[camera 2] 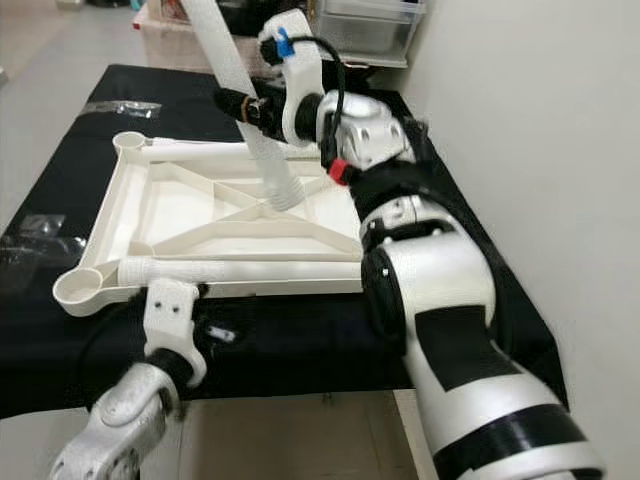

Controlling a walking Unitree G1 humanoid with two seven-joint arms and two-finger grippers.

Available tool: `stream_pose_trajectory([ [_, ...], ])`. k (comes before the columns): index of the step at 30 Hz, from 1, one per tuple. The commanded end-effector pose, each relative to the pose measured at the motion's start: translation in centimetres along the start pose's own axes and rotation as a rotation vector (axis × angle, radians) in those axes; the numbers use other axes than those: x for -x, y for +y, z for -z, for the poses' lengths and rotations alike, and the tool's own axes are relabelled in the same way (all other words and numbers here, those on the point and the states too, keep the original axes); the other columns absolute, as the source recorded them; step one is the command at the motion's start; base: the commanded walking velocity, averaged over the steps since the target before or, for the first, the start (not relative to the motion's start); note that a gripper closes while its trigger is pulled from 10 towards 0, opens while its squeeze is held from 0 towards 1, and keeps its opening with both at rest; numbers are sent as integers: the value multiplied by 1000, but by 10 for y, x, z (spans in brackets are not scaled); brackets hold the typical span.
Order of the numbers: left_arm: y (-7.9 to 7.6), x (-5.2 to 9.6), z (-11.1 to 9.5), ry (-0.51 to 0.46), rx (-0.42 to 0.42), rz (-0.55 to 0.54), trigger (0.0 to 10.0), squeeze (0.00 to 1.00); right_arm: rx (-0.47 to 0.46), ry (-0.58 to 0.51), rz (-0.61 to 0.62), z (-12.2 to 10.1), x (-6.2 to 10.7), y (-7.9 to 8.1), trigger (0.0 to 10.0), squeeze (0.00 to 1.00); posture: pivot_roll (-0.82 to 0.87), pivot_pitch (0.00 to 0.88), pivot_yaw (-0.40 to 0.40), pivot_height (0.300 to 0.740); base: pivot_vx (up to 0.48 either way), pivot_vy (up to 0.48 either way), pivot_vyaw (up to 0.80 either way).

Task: Building children table

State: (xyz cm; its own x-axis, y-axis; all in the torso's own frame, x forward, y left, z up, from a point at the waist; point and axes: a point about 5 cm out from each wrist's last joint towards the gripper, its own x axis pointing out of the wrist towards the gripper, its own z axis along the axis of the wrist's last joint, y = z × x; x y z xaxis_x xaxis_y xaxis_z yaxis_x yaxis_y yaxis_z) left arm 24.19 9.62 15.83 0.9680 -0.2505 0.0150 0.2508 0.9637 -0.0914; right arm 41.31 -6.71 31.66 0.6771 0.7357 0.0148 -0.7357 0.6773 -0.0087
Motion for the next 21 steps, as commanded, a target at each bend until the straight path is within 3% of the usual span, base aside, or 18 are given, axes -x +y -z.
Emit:
stream_pose_trajectory([
  [1,1,-3,4,17,6,5,10000,0,-44,-65,40,0,2,-2,0,0,37,0,-108,740,0,0,0],
  [5,7,-12,1,5,-16,25,10000,0,-187,-204,110,23,5,0,0,0,44,0,-89,740,0,0,0],
  [11,11,-20,-1,-5,-6,11,10000,0,-284,-361,180,34,9,11,0,0,48,0,-81,740,0,0,0],
  [15,12,-24,-5,-15,11,3,10000,0,-291,-432,208,41,15,21,0,0,53,0,-75,740,0,0,0],
  [21,16,-28,-11,-47,-53,-4,10000,0,-290,-480,201,47,25,37,0,0,49,0,-66,740,0,0,0],
])
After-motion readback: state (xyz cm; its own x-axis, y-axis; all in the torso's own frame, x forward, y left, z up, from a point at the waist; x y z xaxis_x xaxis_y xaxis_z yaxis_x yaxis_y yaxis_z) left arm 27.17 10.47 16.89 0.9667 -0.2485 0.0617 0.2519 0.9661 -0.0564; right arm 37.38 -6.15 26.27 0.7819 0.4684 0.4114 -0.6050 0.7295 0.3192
